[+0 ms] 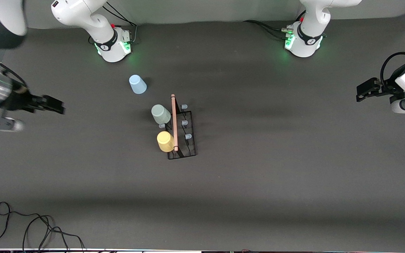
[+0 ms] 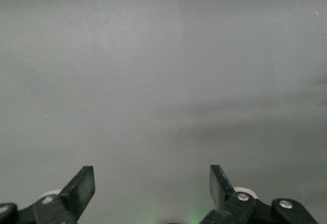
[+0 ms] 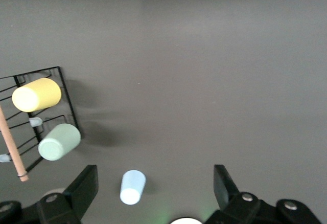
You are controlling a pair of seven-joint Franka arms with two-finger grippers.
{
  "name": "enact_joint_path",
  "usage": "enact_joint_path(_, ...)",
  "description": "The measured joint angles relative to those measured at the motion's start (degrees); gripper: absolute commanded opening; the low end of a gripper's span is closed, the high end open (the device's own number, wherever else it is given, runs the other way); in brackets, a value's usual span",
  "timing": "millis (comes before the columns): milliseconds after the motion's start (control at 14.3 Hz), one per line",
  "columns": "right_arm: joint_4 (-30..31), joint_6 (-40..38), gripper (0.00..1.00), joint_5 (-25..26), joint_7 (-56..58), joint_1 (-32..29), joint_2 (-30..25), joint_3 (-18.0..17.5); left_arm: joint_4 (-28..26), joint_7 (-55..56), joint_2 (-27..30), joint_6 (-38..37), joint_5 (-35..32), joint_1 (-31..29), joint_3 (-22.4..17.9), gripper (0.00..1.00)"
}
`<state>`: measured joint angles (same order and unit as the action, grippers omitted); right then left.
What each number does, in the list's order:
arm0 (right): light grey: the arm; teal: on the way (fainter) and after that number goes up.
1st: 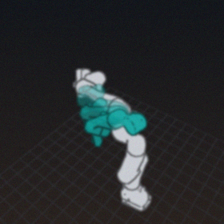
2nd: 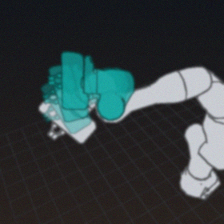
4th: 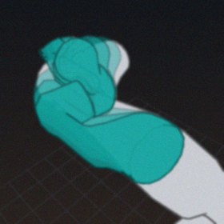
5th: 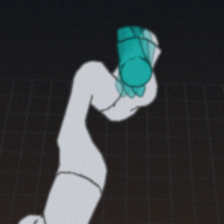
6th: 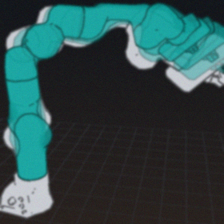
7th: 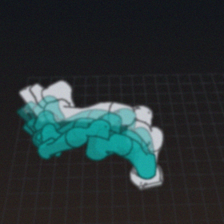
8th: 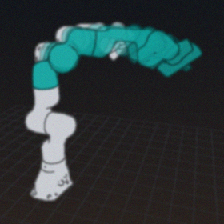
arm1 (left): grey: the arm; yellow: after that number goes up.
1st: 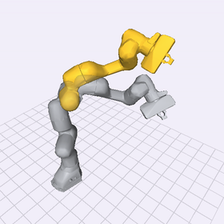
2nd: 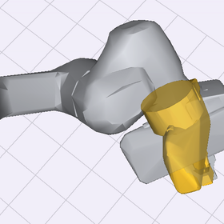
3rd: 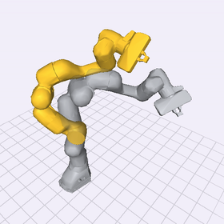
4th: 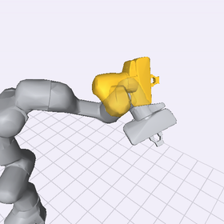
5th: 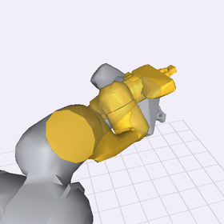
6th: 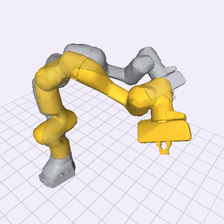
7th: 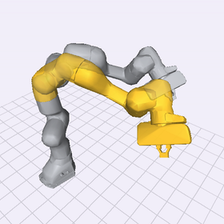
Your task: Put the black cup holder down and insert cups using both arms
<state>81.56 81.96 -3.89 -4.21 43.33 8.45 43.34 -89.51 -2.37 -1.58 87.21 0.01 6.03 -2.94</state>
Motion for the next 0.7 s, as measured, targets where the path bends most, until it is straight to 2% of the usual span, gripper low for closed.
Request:
enact_joint_path(209,0.14,-2.31,1.0,1.28,0.57,0.02,-1.49,-0.13,0.0,0.0,0.0,0.0,0.0,0.0,0.0,1.0)
enact_joint_path(698,0.34,-2.34,1.0,1.39,0.62,0.15,-0.46,-0.31,0.0,0.0,0.0,0.0,0.0,0.0,0.0,1.0)
